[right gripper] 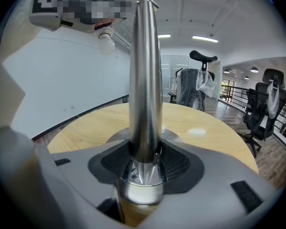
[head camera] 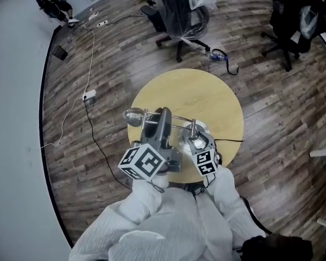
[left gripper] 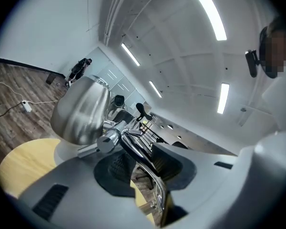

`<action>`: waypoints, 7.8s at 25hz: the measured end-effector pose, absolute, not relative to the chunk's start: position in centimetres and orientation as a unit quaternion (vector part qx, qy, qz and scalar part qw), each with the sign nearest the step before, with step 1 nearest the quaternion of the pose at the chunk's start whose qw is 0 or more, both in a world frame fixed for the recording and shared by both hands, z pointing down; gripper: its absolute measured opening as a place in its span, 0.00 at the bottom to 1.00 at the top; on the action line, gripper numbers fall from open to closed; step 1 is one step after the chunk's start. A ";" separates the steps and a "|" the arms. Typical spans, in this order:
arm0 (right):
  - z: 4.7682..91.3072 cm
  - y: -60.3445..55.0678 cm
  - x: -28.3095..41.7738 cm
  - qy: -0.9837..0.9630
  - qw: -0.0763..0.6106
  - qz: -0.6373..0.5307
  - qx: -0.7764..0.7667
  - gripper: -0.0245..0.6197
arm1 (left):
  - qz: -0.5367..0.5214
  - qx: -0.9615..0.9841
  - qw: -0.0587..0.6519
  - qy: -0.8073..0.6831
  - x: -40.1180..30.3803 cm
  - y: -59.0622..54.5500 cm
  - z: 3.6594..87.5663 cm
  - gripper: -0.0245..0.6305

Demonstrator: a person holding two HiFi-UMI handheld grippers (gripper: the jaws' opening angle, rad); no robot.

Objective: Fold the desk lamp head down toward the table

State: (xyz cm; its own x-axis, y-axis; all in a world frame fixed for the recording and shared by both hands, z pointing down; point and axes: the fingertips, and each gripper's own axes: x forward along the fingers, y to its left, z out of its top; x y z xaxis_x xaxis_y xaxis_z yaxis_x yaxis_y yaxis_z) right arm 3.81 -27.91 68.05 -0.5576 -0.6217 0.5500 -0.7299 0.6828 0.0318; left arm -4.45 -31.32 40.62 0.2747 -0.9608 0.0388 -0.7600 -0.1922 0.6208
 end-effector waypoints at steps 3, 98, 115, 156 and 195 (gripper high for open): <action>68.1 -27.8 3.7 -0.876 0.270 0.101 0.386 0.34 | -0.209 0.742 0.295 -0.564 -5.2 -31.3 41.6 0.19; 68.2 -28.0 3.5 -0.865 0.272 0.106 0.408 0.34 | -0.550 0.532 0.570 -0.299 -5.7 -31.9 52.5 0.20; 68.2 -28.2 3.5 -0.864 0.270 0.104 0.411 0.34 | -0.573 0.510 0.585 -0.262 -5.3 -32.2 53.0 0.23; 65.2 -26.7 4.0 -0.849 0.235 0.096 0.464 0.34 | -0.258 0.737 0.523 -0.341 -4.3 -24.8 54.9 0.25; 57.4 -12.0 4.6 -0.783 0.141 0.114 0.595 0.05 | 0.165 0.841 0.136 -0.498 -5.3 -11.5 55.1 0.04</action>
State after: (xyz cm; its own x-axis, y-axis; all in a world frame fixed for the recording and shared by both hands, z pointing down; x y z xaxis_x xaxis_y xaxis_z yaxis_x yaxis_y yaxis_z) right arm 4.61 -11.95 57.38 -0.2518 -0.8997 0.3565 -0.9640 0.2657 -0.0103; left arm -5.29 -11.51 55.05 0.4502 -0.7920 0.4123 -0.8816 -0.4676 0.0644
